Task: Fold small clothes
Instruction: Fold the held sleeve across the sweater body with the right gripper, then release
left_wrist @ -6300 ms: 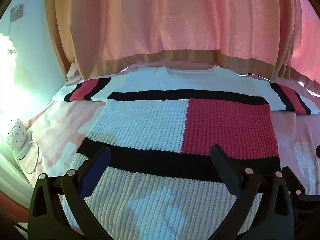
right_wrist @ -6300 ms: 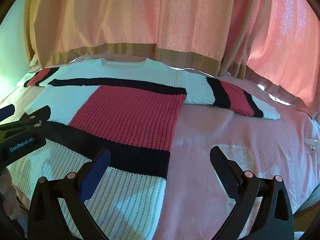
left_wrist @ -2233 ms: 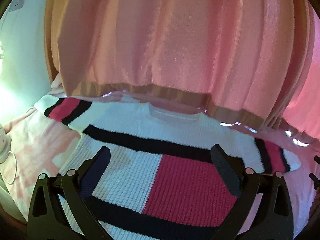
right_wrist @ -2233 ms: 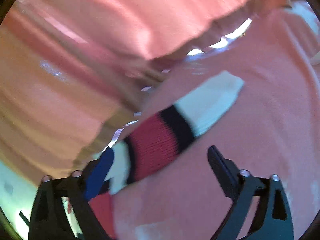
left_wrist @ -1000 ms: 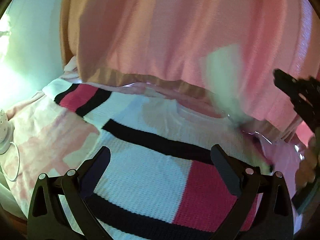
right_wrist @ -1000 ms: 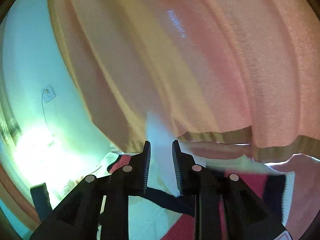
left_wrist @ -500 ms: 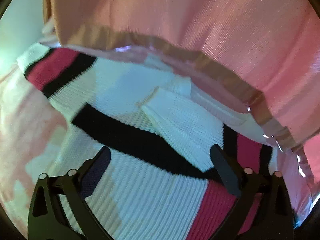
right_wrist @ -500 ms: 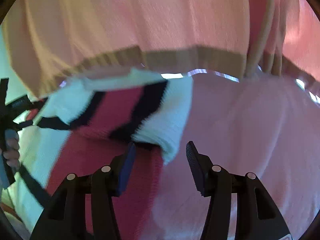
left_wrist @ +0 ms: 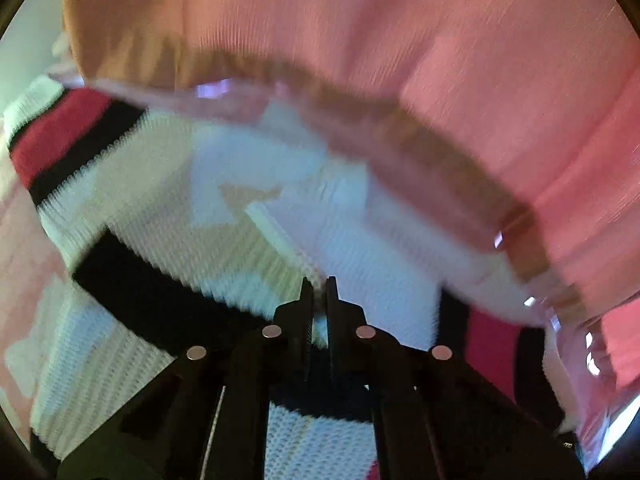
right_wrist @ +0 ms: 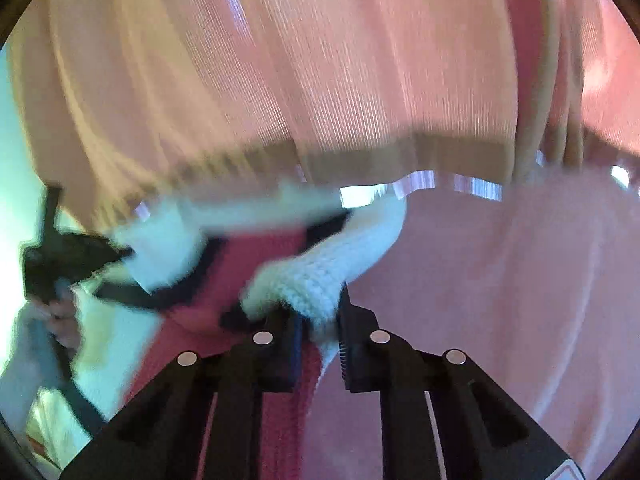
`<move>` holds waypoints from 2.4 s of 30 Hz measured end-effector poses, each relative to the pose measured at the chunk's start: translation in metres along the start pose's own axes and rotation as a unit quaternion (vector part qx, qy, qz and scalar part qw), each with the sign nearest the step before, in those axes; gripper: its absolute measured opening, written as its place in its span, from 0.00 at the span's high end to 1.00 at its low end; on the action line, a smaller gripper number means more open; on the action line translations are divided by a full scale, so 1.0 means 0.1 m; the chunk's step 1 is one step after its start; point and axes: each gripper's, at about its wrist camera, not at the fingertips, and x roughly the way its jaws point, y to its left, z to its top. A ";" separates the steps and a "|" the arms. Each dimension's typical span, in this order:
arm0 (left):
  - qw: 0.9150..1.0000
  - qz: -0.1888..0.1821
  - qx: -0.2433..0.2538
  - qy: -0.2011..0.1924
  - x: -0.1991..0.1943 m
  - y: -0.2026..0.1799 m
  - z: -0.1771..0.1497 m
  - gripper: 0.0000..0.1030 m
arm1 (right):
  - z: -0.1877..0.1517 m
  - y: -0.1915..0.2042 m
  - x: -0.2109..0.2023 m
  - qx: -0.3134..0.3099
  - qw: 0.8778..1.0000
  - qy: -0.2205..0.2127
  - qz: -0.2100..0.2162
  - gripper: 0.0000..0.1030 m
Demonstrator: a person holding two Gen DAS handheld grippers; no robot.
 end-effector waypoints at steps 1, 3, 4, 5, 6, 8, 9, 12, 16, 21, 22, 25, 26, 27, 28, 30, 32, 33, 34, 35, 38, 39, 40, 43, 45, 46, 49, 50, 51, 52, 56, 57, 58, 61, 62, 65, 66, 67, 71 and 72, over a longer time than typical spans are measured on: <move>1.000 0.002 0.006 -0.010 -0.08 -0.01 0.03 0.95 | 0.01 0.00 -0.06 -0.005 1.000 -0.010 -0.002 0.88; 0.999 0.021 0.021 -0.026 -0.15 0.02 0.04 0.95 | -0.07 -0.06 0.03 -0.020 0.999 0.015 -0.024 0.88; 0.999 0.031 0.028 -0.023 -0.12 0.05 0.04 0.95 | -0.17 -0.17 0.22 -0.014 0.997 0.060 -0.042 0.88; 0.999 0.039 0.034 -0.013 -0.05 0.10 0.01 0.95 | -0.27 -0.28 0.38 0.002 0.994 0.103 -0.046 0.88; 0.998 0.046 0.035 0.000 0.01 0.16 -0.02 0.95 | -0.38 -0.41 0.50 0.024 0.990 0.132 -0.051 0.88; 0.997 0.061 0.037 0.025 0.14 0.29 -0.08 0.95 | -0.36 -0.43 0.49 0.034 0.990 0.129 -0.047 0.88; 0.997 0.066 0.040 0.022 0.14 0.31 -0.09 0.95 | -0.32 -0.39 0.45 0.031 0.991 0.121 -0.043 0.88; 0.997 0.068 0.045 0.013 0.08 0.31 -0.08 0.95 | -0.27 -0.23 0.37 -0.014 0.993 0.104 -0.051 0.87; 0.996 0.068 0.041 0.031 0.16 0.33 -0.11 0.95 | -0.35 -0.37 0.36 0.002 0.985 0.157 -0.066 0.84; 0.995 0.075 0.058 0.023 0.20 0.31 -0.11 0.93 | -0.04 -0.19 -0.20 0.011 0.998 0.049 -0.039 0.74; 0.995 0.077 0.058 0.023 0.20 0.31 -0.12 0.93 | 0.00 -0.16 -0.20 0.014 0.999 0.035 -0.023 0.74; 0.994 0.085 0.063 0.022 0.22 0.29 -0.13 0.93 | -0.02 -0.10 0.24 0.013 0.996 0.085 0.005 0.95; 0.994 0.087 0.066 0.021 0.21 0.28 -0.13 0.93 | -0.08 -0.10 0.36 0.009 0.994 0.108 -0.003 0.99; 0.993 0.089 0.069 0.021 0.23 0.28 -0.13 0.93 | -0.21 -0.17 0.58 -0.006 0.989 0.145 -0.030 1.00; 0.993 0.089 0.071 0.021 0.24 0.28 -0.13 0.92 | -0.29 -0.21 0.66 -0.010 0.987 0.156 -0.040 1.00; 0.993 0.088 0.070 0.022 0.25 0.29 -0.13 0.92 | -0.27 -0.23 0.60 -0.001 0.989 0.145 -0.033 1.00; 0.994 0.083 0.070 0.020 0.23 0.29 -0.11 0.92 | -0.14 -0.17 0.38 0.004 0.994 0.110 -0.019 1.00; 0.994 0.080 0.070 0.018 0.21 0.29 -0.11 0.91 | -0.12 -0.15 0.31 -0.004 0.995 0.096 -0.022 1.00; 0.994 0.080 0.071 0.019 0.20 0.30 -0.11 0.89 | -0.15 -0.13 0.34 -0.016 0.994 0.103 -0.037 1.00; 0.994 0.080 0.073 0.020 0.18 0.30 -0.11 0.87 | -0.19 -0.16 0.42 -0.020 0.991 0.126 -0.046 0.99; 0.994 0.077 0.076 0.022 0.06 0.35 -0.14 0.76 | -0.24 -0.27 0.50 0.012 0.988 0.144 -0.048 0.99; 0.994 0.073 0.076 0.017 -0.04 0.39 -0.16 0.70 | -0.20 -0.23 0.43 0.010 0.989 0.139 -0.049 0.97; 0.994 0.071 0.076 0.013 -0.11 0.42 -0.18 0.63 | -0.17 -0.20 0.27 0.004 0.991 0.124 -0.051 0.87; 0.995 0.066 0.076 -0.009 -0.43 0.56 -0.21 0.51 | -0.20 -0.14 -0.11 -0.004 0.994 0.095 -0.049 0.62; 0.995 0.067 0.071 -0.026 -0.62 0.65 -0.22 0.42 | -0.25 -0.06 -0.23 -0.007 0.995 0.087 -0.050 0.61; 0.995 0.065 0.066 -0.037 -0.72 0.70 -0.22 0.37 | -0.27 -0.07 -0.26 0.000 0.995 0.087 -0.046 0.60; 0.996 0.061 0.051 -0.048 -0.77 0.75 -0.22 0.35 | -0.22 0.02 -0.13 0.016 0.995 0.087 -0.037 0.54; 0.996 0.060 0.046 -0.043 -0.73 0.73 -0.22 0.35 | -0.21 0.06 -0.08 0.016 0.995 0.086 -0.045 0.49; 0.997 0.051 0.040 -0.031 -0.65 0.69 -0.21 0.34 | -0.20 0.09 -0.04 0.015 0.995 0.085 -0.052 0.47; 0.998 0.044 0.036 -0.023 -0.59 0.67 -0.20 0.34 | -0.19 0.13 0.05 0.013 0.994 0.087 -0.059 0.47; 0.999 0.019 0.006 0.029 -0.12 0.50 -0.22 0.33 | -0.19 0.17 0.27 0.003 0.994 0.090 -0.069 0.46; 0.999 0.018 -0.001 0.046 0.03 0.48 -0.22 0.33 | -0.19 0.16 0.33 -0.001 0.993 0.091 -0.076 0.45; 0.998 0.019 -0.011 0.059 0.16 0.47 -0.22 0.33 | -0.19 0.13 0.36 -0.001 0.993 0.091 -0.081 0.42; 0.998 0.054 0.013 0.037 0.33 0.38 -0.23 0.48 | -0.20 -0.02 0.50 0.012 0.990 0.101 -0.099 0.37; 0.997 0.057 0.036 0.030 0.35 0.31 -0.22 0.73 | -0.21 -0.09 0.55 0.018 0.989 0.107 -0.102 0.37; 0.999 0.034 0.040 0.007 0.25 0.19 -0.14 0.93 | -0.30 -0.23 0.71 0.040 0.988 0.138 -0.063 0.79; 0.999 0.027 0.042 -0.012 0.14 0.14 -0.12 0.93 | -0.28 -0.23 0.67 0.047 0.989 0.128 -0.060 0.80; 0.998 0.025 0.046 -0.024 0.05 0.10 -0.09 0.93 | -0.20 -0.20 0.54 0.053 0.993 0.099 -0.047 0.81; 0.996 0.039 0.060 -0.059 -0.18 0.09 -0.04 0.93 | -0.08 -0.11 0.31 0.024 0.997 0.058 -0.046 0.81; 0.996 0.056 0.061 -0.042 -0.07 0.20 -0.08 0.93 | -0.15 -0.15 0.43 0.021 0.994 0.085 -0.060 0.80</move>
